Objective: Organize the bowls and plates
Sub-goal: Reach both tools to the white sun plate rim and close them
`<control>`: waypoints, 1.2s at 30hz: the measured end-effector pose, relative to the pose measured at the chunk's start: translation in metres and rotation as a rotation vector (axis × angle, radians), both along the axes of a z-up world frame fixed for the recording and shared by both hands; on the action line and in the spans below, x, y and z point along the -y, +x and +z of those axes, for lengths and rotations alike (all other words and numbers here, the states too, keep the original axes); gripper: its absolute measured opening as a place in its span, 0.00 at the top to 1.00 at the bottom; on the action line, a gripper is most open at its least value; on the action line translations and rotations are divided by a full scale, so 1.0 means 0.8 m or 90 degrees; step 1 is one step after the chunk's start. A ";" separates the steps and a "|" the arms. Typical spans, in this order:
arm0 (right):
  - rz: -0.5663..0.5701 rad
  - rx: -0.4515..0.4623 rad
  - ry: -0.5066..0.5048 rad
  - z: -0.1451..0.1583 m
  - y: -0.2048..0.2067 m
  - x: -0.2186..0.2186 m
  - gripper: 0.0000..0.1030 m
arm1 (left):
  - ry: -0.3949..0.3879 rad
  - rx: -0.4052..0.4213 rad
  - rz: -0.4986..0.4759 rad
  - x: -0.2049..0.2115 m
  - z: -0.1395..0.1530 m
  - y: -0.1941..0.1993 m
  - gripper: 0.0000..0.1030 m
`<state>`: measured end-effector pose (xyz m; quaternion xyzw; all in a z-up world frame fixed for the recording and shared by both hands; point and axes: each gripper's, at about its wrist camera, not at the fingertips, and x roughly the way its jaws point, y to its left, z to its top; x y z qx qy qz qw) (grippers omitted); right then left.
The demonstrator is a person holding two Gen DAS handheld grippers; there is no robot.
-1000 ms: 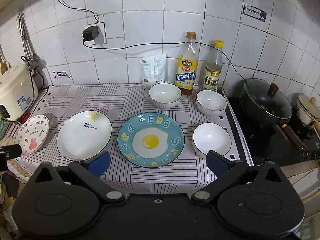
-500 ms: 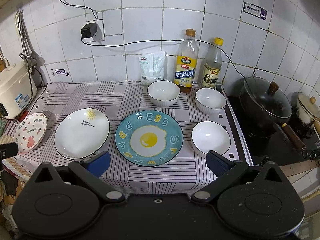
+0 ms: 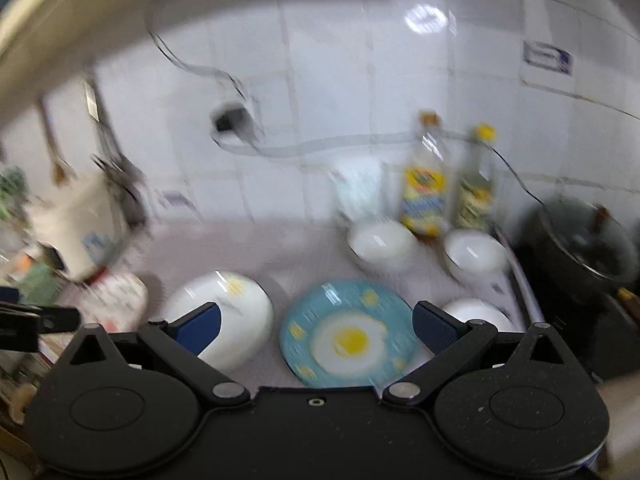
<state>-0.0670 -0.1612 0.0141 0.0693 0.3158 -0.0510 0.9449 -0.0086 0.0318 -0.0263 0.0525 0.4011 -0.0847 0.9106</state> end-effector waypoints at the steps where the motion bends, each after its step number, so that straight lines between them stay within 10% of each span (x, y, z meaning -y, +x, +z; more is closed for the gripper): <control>1: 0.016 0.031 0.020 -0.007 0.001 0.005 0.00 | -0.012 -0.001 -0.001 -0.003 -0.010 0.004 0.02; 11: 0.137 -0.044 0.175 -0.107 0.083 0.002 0.05 | -0.024 -0.063 0.049 -0.027 -0.114 0.071 0.05; 21: 0.085 -0.164 0.362 -0.236 0.146 -0.031 0.20 | -0.037 -0.065 0.095 -0.034 -0.198 0.142 0.05; 30: 0.046 -0.186 0.400 -0.285 0.175 -0.053 0.24 | -0.051 -0.128 0.067 -0.048 -0.243 0.197 0.10; 36: 0.013 -0.181 0.385 -0.296 0.188 -0.052 0.45 | -0.065 -0.159 0.081 -0.059 -0.256 0.227 0.27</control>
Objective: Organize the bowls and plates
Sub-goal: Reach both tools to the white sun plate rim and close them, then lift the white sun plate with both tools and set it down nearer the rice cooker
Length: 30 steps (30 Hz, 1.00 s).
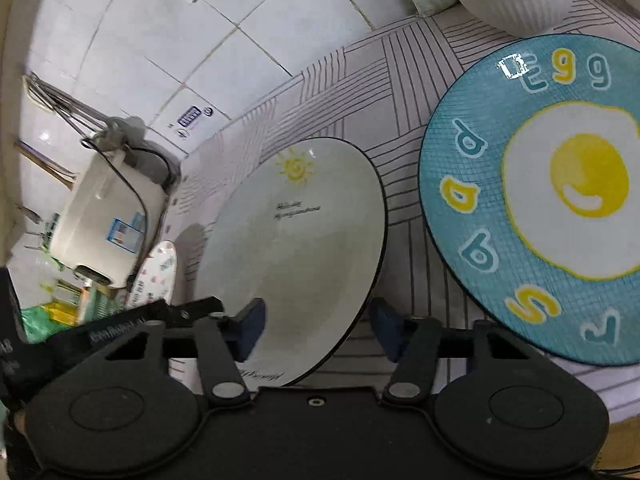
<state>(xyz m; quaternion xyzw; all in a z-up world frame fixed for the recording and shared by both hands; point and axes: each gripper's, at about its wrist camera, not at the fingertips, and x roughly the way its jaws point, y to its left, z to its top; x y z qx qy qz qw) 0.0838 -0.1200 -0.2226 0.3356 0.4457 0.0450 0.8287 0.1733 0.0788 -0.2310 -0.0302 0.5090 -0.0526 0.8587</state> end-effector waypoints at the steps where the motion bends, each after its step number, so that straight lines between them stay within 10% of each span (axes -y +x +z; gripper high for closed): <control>1: -0.002 0.000 -0.008 -0.001 0.001 -0.002 0.49 | 0.004 -0.010 0.003 0.000 -0.004 0.003 0.35; 7: -0.036 -0.005 -0.030 -0.009 -0.006 0.010 0.85 | -0.033 -0.020 -0.006 -0.003 -0.015 0.004 0.64; 30: 0.081 0.091 -0.092 0.018 0.030 0.003 0.77 | 0.032 0.076 -0.107 0.024 0.024 0.039 0.68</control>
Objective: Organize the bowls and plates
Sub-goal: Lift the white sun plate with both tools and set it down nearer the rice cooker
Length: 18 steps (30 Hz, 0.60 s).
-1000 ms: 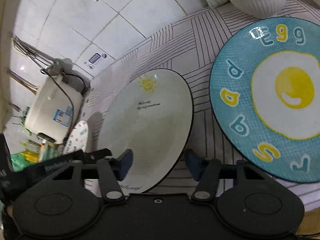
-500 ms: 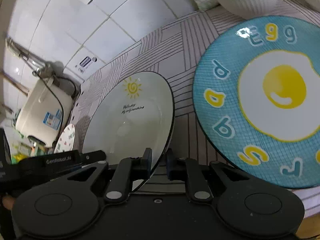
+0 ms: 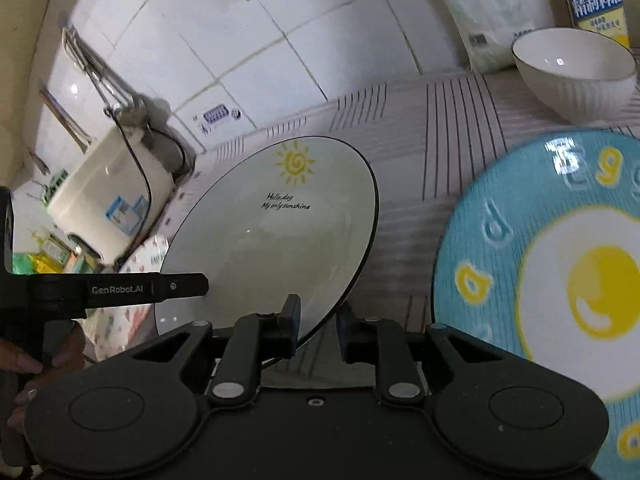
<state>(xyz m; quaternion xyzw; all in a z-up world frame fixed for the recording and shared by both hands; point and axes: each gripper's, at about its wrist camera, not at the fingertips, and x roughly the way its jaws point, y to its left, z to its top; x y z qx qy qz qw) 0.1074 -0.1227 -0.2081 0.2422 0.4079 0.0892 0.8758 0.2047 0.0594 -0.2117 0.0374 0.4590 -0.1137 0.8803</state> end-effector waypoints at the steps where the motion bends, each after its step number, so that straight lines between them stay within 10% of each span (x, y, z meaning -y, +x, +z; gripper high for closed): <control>1: -0.005 0.005 0.007 0.003 0.006 0.002 0.77 | 0.000 0.005 -0.004 0.003 0.002 0.006 0.68; 18: 0.022 0.042 -0.050 0.034 0.124 0.060 0.76 | -0.049 -0.008 -0.004 0.054 -0.001 0.133 0.69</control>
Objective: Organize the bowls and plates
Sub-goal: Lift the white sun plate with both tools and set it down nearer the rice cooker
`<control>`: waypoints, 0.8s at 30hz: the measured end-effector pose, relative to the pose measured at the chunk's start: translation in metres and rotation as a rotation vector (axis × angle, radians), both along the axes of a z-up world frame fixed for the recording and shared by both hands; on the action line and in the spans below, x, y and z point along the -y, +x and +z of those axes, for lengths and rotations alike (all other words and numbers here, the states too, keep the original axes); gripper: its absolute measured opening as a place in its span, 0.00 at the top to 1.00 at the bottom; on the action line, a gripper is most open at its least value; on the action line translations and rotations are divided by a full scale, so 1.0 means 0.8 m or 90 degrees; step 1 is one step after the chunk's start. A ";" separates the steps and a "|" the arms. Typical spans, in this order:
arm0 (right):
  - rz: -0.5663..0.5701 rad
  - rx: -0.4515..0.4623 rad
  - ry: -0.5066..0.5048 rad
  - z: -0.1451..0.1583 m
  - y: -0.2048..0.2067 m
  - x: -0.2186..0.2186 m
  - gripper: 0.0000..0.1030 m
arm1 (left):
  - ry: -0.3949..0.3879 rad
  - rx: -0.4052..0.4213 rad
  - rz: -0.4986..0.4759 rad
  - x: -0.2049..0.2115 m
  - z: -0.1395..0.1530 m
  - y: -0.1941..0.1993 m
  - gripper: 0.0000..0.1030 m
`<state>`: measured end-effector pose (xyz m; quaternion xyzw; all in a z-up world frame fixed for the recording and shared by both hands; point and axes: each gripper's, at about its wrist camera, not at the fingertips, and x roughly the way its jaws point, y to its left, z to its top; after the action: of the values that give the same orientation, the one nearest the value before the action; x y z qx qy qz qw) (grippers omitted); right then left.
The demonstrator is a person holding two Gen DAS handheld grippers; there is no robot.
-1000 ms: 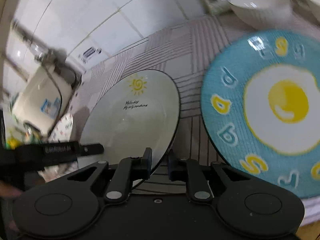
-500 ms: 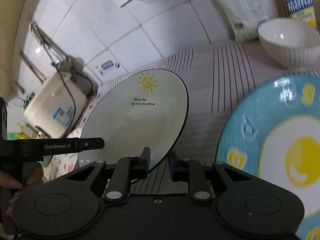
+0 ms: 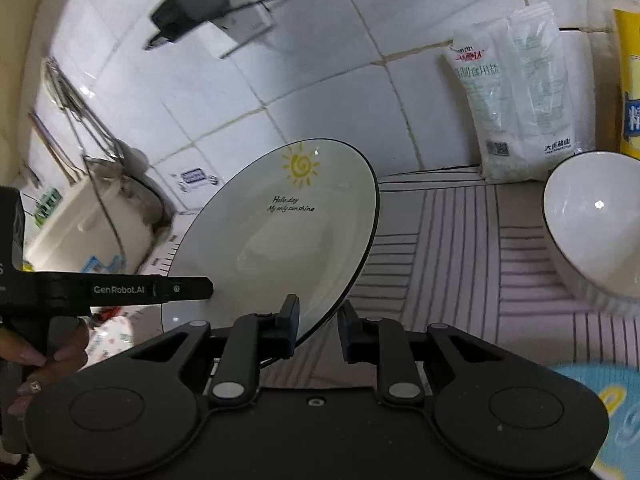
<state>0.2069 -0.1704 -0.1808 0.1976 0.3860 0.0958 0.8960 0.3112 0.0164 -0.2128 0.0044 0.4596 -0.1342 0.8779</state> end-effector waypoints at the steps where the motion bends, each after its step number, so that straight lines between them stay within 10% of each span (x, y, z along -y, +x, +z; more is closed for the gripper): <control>1: 0.000 -0.007 -0.008 -0.004 0.007 0.003 0.76 | 0.005 -0.004 0.001 0.005 -0.005 0.005 0.69; 12: -0.013 -0.071 -0.071 -0.039 0.041 0.006 0.75 | 0.031 -0.093 0.029 0.025 -0.030 0.025 0.69; 24: -0.034 -0.010 -0.102 0.040 -0.027 0.008 0.57 | -0.006 -0.039 -0.013 0.027 0.061 -0.055 0.56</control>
<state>0.1852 -0.1769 -0.1490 0.1362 0.3937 0.0392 0.9082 0.2676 -0.0055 -0.1640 0.0009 0.4853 -0.1451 0.8622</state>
